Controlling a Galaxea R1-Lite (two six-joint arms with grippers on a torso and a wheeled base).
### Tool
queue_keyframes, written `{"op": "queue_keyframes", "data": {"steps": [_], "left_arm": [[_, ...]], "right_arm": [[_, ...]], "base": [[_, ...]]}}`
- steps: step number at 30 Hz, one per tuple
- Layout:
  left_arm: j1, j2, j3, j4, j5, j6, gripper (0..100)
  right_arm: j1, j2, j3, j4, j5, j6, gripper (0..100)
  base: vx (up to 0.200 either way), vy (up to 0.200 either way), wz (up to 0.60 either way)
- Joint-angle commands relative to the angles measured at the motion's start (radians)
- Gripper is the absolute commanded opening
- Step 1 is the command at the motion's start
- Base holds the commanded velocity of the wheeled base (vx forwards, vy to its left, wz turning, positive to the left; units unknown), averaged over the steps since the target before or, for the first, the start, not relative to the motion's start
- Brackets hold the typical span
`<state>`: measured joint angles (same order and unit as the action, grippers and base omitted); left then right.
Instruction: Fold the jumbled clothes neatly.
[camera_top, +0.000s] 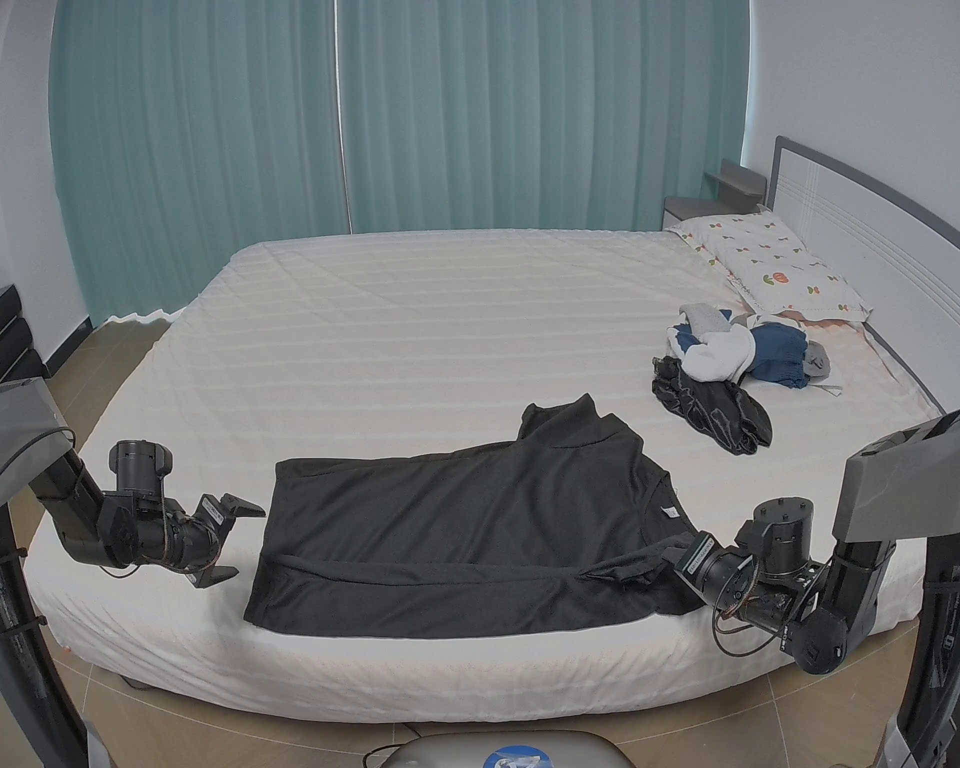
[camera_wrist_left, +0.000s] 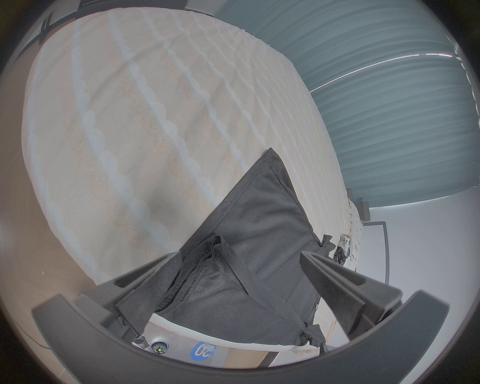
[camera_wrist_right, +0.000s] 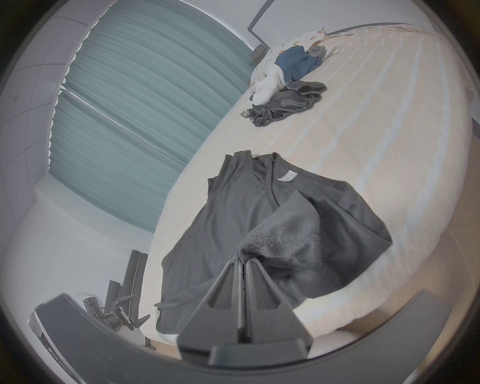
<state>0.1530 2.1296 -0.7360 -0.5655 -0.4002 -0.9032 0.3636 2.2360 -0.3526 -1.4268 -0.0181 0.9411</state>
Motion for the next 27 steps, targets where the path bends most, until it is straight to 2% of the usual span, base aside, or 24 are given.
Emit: {"op": "queue_keyframes", "data": {"steps": [1, 4, 5, 9, 16, 20, 25, 27], "left_arm": [[0.000, 0.000, 0.000, -0.001, 0.000, 0.000, 100], [0.000, 0.000, 0.000, -0.001, 0.000, 0.000, 100], [0.000, 0.000, 0.000, -0.001, 0.000, 0.000, 100], [0.000, 0.000, 0.000, -0.001, 0.000, 0.001, 100], [0.000, 0.000, 0.001, -0.001, 0.000, 0.001, 100], [0.000, 0.000, 0.001, -0.001, 0.000, 0.001, 100], [0.000, 0.000, 0.001, -0.001, 0.000, 0.001, 100], [0.000, 0.000, 0.003, -0.002, 0.000, 0.001, 100]], "right_arm": [[0.012, -0.019, 0.012, 0.017, 0.001, 0.001, 0], [0.015, -0.018, 0.044, 0.019, 0.007, -0.002, 0], [0.017, -0.018, 0.061, 0.019, 0.007, -0.002, 100], [0.018, -0.029, 0.112, 0.020, 0.006, -0.030, 100], [-0.011, -0.070, 0.098, 0.025, 0.006, -0.044, 100], [-0.058, -0.035, 0.040, 0.025, 0.007, -0.091, 100], [-0.094, 0.028, -0.029, 0.023, 0.006, -0.107, 100], [-0.124, 0.086, -0.077, 0.019, 0.012, -0.142, 100]], "base": [[0.000, 0.000, 0.00], [0.000, 0.000, 0.00], [0.000, 0.000, 0.00], [0.000, 0.000, 0.00], [0.000, 0.000, 0.00], [0.000, 0.000, 0.00], [0.000, 0.000, 0.00], [0.000, 0.000, 0.00]]}}
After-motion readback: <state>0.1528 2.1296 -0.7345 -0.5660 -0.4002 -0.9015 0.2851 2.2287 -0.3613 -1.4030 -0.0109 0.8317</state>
